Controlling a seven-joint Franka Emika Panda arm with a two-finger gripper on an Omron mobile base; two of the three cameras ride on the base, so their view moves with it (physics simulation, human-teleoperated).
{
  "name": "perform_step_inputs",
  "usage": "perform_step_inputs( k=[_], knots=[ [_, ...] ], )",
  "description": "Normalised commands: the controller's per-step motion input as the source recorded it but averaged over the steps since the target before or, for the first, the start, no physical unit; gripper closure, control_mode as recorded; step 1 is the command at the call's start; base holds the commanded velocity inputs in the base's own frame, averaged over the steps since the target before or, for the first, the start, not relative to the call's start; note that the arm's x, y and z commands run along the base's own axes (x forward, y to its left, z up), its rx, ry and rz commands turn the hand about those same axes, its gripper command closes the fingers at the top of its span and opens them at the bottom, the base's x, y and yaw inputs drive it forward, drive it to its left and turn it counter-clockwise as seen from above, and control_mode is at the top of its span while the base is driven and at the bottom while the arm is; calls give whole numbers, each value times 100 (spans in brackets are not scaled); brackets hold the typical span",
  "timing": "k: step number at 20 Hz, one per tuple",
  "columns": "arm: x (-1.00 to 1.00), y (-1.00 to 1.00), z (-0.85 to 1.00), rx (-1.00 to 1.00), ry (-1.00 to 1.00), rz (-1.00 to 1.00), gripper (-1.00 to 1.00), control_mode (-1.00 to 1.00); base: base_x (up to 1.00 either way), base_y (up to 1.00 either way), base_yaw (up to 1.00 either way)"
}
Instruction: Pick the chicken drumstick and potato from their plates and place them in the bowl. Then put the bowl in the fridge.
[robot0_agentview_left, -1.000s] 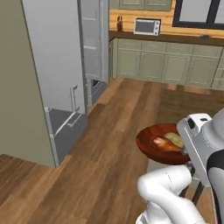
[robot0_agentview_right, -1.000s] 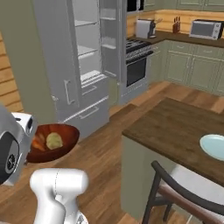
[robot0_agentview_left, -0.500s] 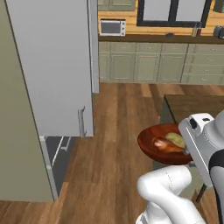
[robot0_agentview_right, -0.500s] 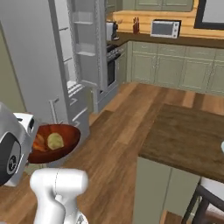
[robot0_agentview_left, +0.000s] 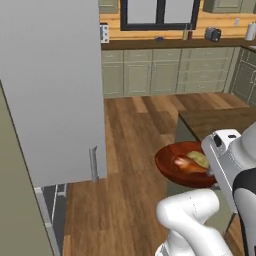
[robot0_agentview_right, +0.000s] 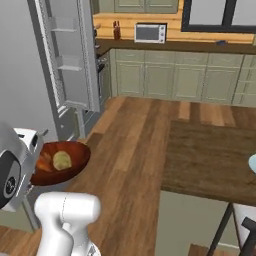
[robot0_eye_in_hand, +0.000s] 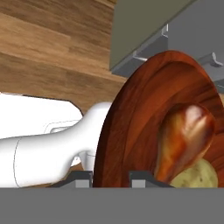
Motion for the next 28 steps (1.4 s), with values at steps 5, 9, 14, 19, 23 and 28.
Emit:
perform_step_inputs(
  k=[5,9,14,19,23,28],
  knots=[
    [0,0,0,0,0,0,100,100,31,-18,-13],
    [0,0,0,0,0,0,100,100,73,-4,0],
    [0,0,0,0,0,0,100,100,71,-23,0],
    [0,0,0,0,0,0,100,100,61,-19,-2],
    [0,0,0,0,0,0,100,100,58,-22,-4],
    [0,0,0,0,0,0,100,100,48,-13,0]
  ],
)
